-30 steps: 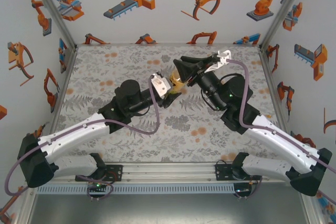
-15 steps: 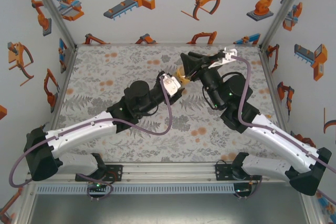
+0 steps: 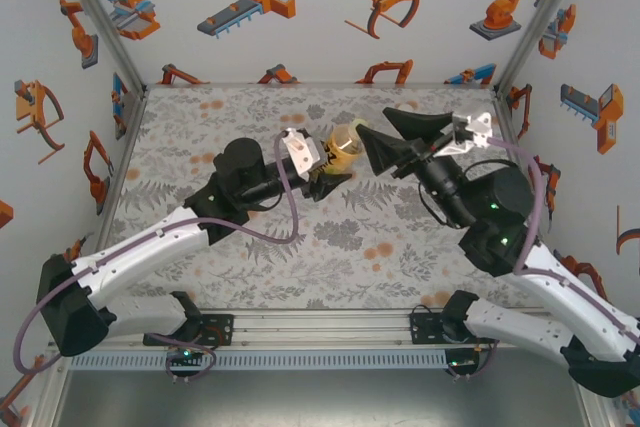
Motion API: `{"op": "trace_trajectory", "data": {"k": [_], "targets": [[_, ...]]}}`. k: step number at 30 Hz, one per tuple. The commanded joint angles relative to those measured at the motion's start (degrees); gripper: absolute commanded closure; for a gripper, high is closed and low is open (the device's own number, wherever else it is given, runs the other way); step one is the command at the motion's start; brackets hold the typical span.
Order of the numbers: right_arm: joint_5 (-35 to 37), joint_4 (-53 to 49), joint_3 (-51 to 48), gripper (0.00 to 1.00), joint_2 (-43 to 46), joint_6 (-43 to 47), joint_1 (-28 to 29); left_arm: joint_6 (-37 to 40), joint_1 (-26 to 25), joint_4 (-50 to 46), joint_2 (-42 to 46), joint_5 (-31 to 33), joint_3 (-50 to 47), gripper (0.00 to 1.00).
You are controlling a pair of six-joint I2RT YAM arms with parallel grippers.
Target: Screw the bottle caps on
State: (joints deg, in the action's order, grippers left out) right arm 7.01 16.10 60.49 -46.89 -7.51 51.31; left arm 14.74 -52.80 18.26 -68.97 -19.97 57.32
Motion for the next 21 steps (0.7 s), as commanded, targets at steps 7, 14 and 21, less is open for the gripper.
{"op": "trace_trajectory", "data": {"k": [7, 14, 21], "targets": [[-20.91, -11.69, 2.93, 0.44, 4.20, 7.71, 0.19, -2.70, 1.56, -2.94, 0.97, -27.13, 0.84, 1.00], [-42.91, -7.38, 1.96, 0.44, 3.12, 8.95, 0.16, -3.56, 1.71, -4.08, -0.82, -42.75, 1.99, 1.00], [-52.93, 3.94, 0.31, 0.55, -0.97, 4.75, 0.19, -6.31, 1.56, -1.00, -1.71, -48.83, 2.39, 1.00]]}}
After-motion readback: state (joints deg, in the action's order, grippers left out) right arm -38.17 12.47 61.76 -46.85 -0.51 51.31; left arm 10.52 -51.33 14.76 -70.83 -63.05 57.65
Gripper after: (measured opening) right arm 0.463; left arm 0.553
